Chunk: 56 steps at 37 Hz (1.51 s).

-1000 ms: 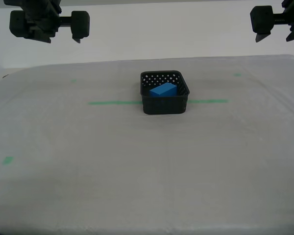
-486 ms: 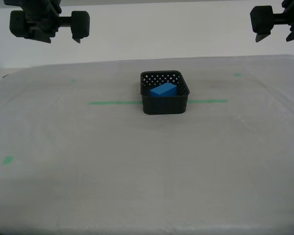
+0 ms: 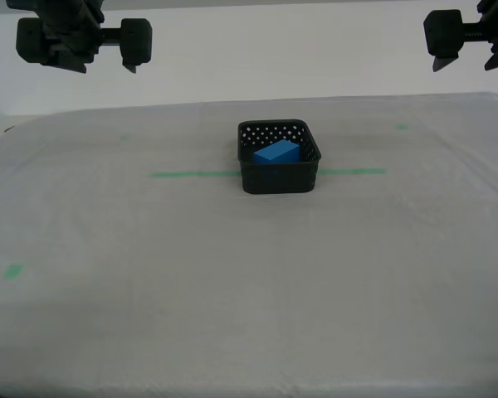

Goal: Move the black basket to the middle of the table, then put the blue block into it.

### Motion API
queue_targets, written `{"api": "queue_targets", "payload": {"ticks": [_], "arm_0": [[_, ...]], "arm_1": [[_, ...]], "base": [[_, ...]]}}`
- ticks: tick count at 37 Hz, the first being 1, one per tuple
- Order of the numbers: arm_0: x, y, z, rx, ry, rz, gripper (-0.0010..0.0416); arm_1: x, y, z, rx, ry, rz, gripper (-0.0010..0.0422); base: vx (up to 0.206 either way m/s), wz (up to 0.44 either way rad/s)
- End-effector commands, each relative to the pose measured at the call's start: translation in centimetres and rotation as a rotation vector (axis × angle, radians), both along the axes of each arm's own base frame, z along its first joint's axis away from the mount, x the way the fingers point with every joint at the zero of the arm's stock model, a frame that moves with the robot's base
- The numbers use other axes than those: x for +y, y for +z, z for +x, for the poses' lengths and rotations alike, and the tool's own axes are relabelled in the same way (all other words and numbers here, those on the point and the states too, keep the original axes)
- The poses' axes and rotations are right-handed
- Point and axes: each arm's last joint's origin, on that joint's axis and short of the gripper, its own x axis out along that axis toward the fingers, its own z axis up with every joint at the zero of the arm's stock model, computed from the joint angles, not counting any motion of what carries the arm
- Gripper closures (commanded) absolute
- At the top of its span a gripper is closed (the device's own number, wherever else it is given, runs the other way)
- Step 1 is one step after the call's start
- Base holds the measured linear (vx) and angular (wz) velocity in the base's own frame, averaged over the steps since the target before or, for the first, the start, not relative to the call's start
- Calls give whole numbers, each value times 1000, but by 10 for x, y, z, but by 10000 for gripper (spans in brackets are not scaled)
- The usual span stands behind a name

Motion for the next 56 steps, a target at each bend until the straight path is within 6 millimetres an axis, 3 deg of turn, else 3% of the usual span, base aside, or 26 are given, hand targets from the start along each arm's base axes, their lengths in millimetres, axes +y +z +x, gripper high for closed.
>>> {"api": "queue_targets", "payload": {"ticks": [1, 56], "arm_0": [[0, 0, 0, -2, 1, 0, 7], [0, 0, 0, -2, 1, 0, 7]], "arm_1": [[0, 1, 0, -4, 3, 3, 12], [0, 1, 0, -4, 3, 3, 12]], "base": [[0, 0], [0, 0]]}}
